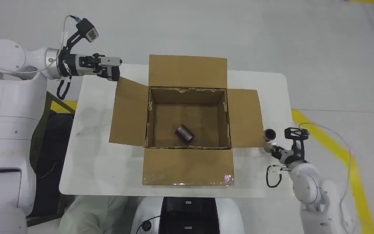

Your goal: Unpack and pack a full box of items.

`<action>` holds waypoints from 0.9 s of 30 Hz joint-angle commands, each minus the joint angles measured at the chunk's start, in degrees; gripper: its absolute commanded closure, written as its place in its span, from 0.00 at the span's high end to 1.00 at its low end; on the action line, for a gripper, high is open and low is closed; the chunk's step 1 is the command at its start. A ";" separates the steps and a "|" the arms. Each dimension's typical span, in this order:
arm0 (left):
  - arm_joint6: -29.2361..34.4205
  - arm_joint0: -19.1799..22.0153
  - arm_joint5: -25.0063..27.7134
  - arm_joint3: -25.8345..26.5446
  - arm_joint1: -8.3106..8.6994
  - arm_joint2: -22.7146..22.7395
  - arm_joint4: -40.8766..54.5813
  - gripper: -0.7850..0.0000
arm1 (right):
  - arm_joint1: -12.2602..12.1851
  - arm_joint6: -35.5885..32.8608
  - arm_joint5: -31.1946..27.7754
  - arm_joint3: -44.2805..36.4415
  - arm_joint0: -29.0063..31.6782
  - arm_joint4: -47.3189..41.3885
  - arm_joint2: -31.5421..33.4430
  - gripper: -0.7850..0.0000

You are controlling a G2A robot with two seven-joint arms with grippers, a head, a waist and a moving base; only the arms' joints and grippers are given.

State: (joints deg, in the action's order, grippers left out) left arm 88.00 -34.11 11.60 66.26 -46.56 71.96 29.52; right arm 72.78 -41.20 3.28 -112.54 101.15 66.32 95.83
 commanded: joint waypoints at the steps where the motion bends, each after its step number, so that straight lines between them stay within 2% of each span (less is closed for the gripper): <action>1: 0.00 0.00 0.00 0.00 0.00 0.00 0.00 1.00 | -0.05 0.58 0.57 -2.81 1.32 0.88 0.78 0.95; 8: 0.00 0.00 0.00 0.00 0.00 0.00 0.00 1.00 | -0.01 3.27 1.72 -10.78 4.14 0.04 2.64 0.89; 14: 0.00 0.00 0.00 0.00 0.00 0.00 0.00 1.00 | 0.05 4.17 1.64 -15.16 3.58 -2.07 2.52 0.84; 27: 0.00 0.00 0.00 0.00 0.00 0.00 0.00 1.00 | -0.26 -0.39 -6.98 -21.06 -2.72 -2.26 -8.48 0.87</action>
State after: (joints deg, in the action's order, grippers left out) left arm 88.00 -34.11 11.60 66.26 -46.56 71.96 29.52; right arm 72.55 -41.34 -3.01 -133.71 99.01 63.60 88.43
